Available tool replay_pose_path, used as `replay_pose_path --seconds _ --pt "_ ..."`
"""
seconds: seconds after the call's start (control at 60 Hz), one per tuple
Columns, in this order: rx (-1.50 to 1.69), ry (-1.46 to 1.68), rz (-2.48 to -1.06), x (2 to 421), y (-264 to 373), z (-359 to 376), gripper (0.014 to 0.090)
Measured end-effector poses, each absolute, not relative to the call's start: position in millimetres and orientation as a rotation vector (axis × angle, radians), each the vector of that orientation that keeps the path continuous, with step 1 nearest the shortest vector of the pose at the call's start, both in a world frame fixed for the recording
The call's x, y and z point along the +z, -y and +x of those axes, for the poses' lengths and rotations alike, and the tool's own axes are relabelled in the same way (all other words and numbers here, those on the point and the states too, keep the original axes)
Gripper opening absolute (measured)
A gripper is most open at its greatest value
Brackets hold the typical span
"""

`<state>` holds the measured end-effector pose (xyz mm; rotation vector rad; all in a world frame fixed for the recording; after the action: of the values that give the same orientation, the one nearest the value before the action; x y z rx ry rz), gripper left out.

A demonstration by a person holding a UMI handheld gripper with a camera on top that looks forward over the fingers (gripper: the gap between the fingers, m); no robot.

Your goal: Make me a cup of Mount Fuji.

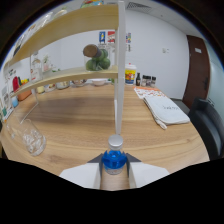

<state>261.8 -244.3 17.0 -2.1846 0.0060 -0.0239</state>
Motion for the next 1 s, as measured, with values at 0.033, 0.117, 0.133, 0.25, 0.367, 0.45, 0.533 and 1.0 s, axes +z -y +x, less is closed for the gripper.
replay_pose_path --seconds 0.033,0.117,0.133,0.25,0.367,0.45,0.533,1.0 --pt "-0.021 -0.018 -2.182 20 246 262 0.0422" --pt "-0.046 -0.064 -2.176 36 251 264 0.0629" --pt "-0.050 -0.073 -2.174 39 253 264 0.0705" --pt "-0.108 -0.149 -2.134 77 268 260 0.0855" --pt "-0.096 -0.165 -2.073 118 283 222 0.0854" --pt "-0.068 -0.142 -2.062 132 292 179 0.0852" --pt "-0.038 -0.111 -2.051 138 296 135 0.0851" --pt "0.044 -0.074 -1.940 244 261 -9 0.0855"
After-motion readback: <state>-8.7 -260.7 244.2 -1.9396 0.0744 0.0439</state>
